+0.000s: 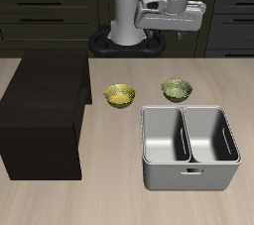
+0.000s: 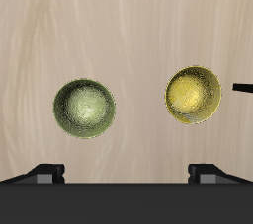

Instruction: Place the green bowl on top of the shelf

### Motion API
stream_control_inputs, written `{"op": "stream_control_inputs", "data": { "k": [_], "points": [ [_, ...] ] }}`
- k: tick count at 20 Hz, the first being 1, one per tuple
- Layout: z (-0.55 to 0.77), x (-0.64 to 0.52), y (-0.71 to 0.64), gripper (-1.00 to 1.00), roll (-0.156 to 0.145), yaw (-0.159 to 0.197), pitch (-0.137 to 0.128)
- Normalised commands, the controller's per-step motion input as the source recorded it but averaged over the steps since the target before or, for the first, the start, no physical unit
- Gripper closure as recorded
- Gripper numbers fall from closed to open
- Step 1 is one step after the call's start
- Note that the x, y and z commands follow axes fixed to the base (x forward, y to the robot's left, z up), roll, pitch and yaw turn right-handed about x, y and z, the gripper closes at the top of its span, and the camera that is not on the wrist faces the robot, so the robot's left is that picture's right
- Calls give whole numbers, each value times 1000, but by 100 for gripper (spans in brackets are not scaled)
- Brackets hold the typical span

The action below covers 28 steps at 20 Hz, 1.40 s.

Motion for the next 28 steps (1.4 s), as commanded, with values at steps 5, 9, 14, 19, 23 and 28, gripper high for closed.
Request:
{"op": "stream_control_inputs", "data": {
  "k": [5,9,14,19,23,28],
  "points": [
    [7,62,325,-100,13,16,-3],
    [55,29,229,-100,5,21,-3],
    [-21,55,31,-100,-22,-20,13],
    [-126,88,-8,-100,-39,39,-7],
    [-195,91,-40,-100,-29,6,20],
    [-367,58,15,-100,3,-19,46]
  ]
}}
